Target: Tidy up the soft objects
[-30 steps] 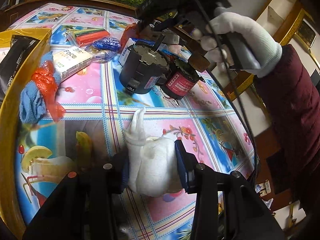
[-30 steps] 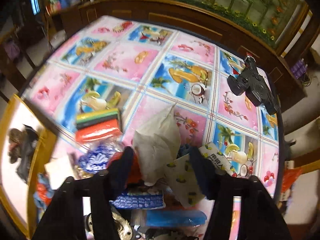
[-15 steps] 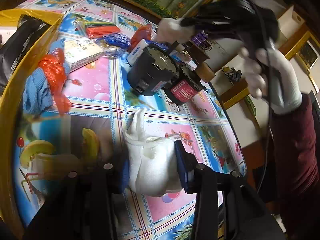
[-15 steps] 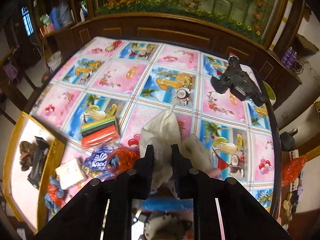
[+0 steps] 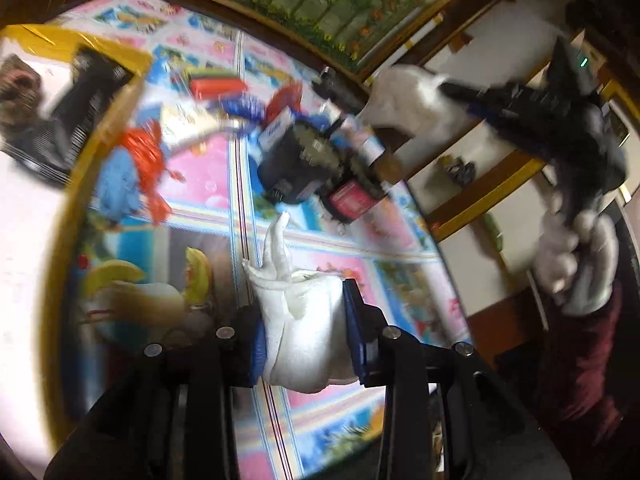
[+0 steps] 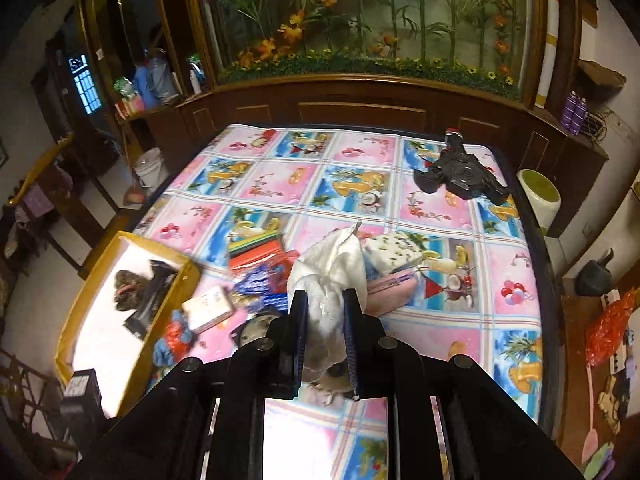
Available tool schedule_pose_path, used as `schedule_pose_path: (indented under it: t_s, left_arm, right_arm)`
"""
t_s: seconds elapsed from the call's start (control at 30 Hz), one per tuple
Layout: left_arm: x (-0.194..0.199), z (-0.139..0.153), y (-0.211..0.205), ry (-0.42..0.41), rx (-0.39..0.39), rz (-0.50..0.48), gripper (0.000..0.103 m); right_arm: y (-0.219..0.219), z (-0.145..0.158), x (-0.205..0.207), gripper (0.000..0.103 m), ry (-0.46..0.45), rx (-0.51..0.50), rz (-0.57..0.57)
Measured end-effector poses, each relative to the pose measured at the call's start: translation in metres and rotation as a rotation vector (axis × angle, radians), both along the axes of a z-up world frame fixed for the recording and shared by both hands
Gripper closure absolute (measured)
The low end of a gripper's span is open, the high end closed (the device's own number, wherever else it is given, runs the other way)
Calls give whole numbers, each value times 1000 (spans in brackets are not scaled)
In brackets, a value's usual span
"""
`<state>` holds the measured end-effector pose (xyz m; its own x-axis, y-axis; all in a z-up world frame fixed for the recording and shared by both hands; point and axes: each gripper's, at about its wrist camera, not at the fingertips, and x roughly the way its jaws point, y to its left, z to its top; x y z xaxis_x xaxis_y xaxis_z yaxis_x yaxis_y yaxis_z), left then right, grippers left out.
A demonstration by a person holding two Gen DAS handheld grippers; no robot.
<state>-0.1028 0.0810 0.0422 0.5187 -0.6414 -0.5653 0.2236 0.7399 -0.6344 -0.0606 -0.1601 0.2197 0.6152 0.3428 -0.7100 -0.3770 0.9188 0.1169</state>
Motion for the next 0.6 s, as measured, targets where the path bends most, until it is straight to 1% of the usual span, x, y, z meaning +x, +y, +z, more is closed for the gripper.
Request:
schedule_pose_path:
  t_s: [0.1, 0.17, 0.23, 0.3, 0.4, 0.47, 0.6]
  left_arm:
    - [-18, 32, 39, -75, -6, 69, 73]
    - [-26, 46, 75, -101, 23, 155, 73]
    - [-28, 49, 109, -97, 73, 246, 73]
    - [-27, 44, 143, -58, 126, 328, 73]
    - [-27, 30, 175, -3, 171, 390, 73]
    - [-25, 17, 186, 25, 189, 413, 73]
    - [-18, -7, 190, 70, 250, 431, 73]
  right_arm:
    - [15, 2, -15, 86, 3, 16, 54]
    - [29, 4, -22, 86, 1, 30, 94]
    - [43, 6, -26, 86, 0, 40, 133]
    - [61, 8, -29, 86, 4, 47, 174]
    - [92, 7, -27, 86, 16, 50, 228]
    - [116, 4, -22, 86, 35, 51, 264]
    - [165, -7, -7, 86, 67, 34, 315]
